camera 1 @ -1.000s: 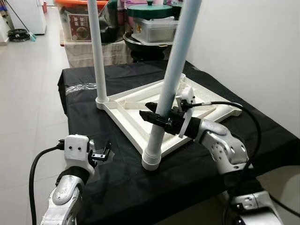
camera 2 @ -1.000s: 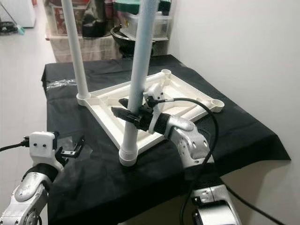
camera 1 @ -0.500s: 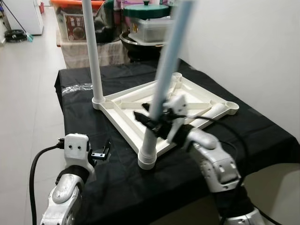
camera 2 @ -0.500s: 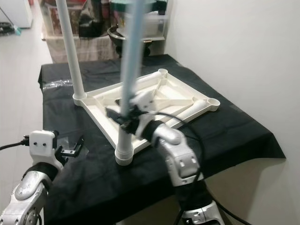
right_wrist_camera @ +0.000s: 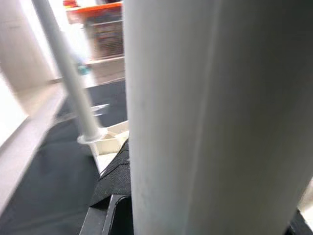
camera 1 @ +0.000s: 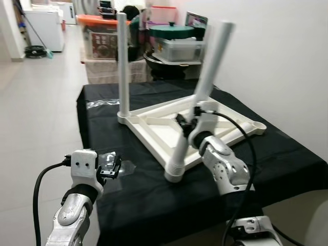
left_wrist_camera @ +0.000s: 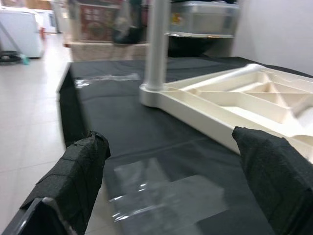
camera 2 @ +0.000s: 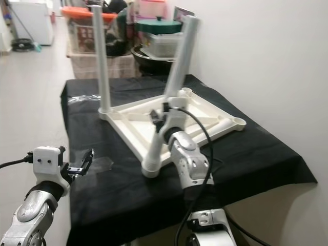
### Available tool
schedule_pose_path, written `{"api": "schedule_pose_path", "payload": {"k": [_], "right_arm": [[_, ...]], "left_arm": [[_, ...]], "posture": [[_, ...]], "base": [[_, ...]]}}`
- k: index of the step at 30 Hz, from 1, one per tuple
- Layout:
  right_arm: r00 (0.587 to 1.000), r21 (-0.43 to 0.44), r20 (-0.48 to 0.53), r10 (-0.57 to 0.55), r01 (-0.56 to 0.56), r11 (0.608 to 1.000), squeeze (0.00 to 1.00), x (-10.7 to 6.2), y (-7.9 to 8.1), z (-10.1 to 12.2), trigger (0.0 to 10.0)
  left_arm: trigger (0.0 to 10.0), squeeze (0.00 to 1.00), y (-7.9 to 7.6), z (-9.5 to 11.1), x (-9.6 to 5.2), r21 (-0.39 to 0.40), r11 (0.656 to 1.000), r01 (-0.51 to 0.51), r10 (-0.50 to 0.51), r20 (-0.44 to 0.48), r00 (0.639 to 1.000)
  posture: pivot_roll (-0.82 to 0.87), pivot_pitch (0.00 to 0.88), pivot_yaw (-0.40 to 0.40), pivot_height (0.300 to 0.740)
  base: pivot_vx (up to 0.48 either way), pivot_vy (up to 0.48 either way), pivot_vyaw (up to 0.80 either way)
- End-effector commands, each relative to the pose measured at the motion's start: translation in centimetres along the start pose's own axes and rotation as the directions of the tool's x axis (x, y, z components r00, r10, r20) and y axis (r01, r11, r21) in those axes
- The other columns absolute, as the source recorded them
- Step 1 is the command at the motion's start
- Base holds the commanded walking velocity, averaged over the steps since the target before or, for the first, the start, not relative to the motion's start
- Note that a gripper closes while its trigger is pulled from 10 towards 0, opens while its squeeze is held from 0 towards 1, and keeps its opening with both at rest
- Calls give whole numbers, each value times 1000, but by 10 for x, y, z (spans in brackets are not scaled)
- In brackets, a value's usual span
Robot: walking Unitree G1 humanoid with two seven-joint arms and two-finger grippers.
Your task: Building children table
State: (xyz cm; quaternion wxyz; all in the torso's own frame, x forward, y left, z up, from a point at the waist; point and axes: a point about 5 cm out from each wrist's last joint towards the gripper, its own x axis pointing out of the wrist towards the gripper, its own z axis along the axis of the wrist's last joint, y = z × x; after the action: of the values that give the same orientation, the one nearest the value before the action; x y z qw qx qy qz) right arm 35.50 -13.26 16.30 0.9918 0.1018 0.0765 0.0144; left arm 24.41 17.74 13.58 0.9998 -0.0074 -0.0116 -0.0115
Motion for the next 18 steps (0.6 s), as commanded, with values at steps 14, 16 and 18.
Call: {"api": "schedule_pose_path", "payload": {"k": [14,16,18], "right_arm": [[834,-126,-29,-551,544,830,0,-5,-101,-20,10000],[831,-113,-28,-556,550,828,0,-5,-100,-20,10000],[824,-100,-31,-566,561,822,0,-5,-100,-20,10000]], "left_arm": [[10000,0,4,-5,2,10,999,-39,39,-10,999],[10000,0,4,-5,2,11,999,-39,39,-10,999],[10000,0,4,-5,3,12,999,-38,38,-9,999]], "posture": [[76,0,-100,740],[75,0,-99,740],[75,0,-99,740]], "base": [[0,0,0],[0,0,0],[0,0,0]]}}
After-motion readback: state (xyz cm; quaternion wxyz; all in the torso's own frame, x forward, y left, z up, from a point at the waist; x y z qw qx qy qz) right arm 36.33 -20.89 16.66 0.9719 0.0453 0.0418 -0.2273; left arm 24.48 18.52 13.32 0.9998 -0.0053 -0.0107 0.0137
